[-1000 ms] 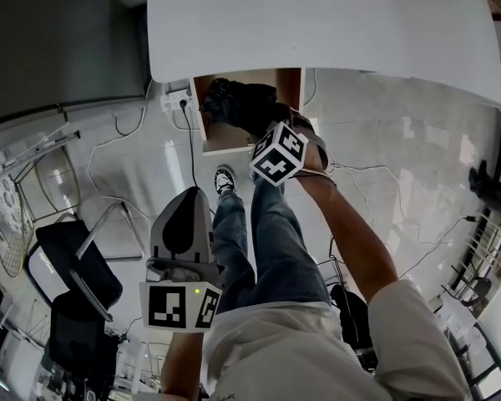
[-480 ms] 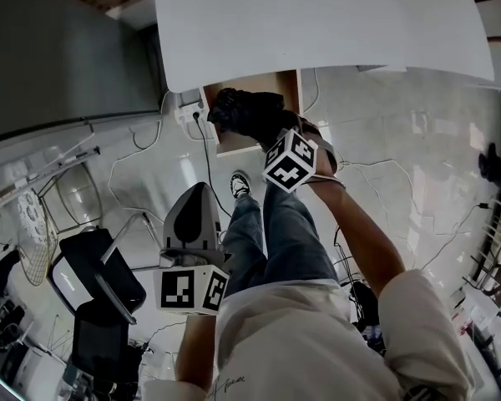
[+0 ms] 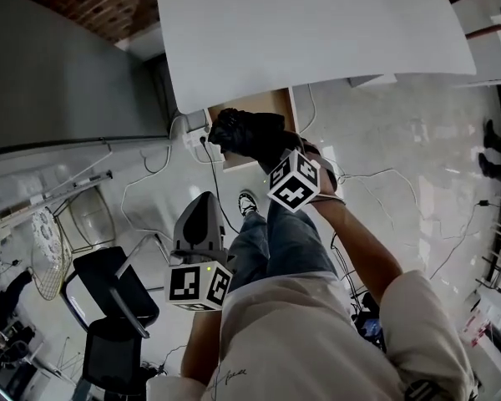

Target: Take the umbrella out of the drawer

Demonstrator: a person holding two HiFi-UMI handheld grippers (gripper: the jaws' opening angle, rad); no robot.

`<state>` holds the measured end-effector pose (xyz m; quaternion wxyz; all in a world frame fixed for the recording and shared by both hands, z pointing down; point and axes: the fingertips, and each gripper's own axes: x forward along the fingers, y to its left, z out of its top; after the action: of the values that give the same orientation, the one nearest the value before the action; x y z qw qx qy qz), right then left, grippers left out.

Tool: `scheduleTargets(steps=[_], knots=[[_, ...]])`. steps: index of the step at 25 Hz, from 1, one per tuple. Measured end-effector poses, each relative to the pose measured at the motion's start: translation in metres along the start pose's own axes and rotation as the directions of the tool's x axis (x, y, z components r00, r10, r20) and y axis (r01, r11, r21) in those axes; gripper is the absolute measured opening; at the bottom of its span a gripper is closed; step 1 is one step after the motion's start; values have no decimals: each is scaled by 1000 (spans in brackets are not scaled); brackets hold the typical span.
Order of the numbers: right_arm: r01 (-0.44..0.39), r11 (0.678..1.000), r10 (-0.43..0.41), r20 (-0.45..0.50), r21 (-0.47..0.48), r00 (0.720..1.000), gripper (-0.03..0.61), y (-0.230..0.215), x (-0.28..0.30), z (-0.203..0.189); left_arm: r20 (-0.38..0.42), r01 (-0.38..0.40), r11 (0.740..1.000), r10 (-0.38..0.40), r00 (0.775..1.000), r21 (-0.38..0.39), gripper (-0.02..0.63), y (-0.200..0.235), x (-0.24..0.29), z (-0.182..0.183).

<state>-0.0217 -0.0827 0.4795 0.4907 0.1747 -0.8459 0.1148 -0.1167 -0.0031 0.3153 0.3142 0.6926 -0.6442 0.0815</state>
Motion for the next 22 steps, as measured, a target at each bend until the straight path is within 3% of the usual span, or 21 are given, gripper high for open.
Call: scheduleTargets(steps=[5,14,22], knots=[[-10,999,8,61,30,998,261,13,-35,22,10,20,1000,-20,1000,1,12,1,-11,5],[25,997,-36,159,71,987,261,22,-92,47,24,50,998,-51,998,39,12,-8,-29,16],[76,989,-105,233,128,967,261,25,-138,56,47,122,990,-126,991,76,12,-24,-45,26]])
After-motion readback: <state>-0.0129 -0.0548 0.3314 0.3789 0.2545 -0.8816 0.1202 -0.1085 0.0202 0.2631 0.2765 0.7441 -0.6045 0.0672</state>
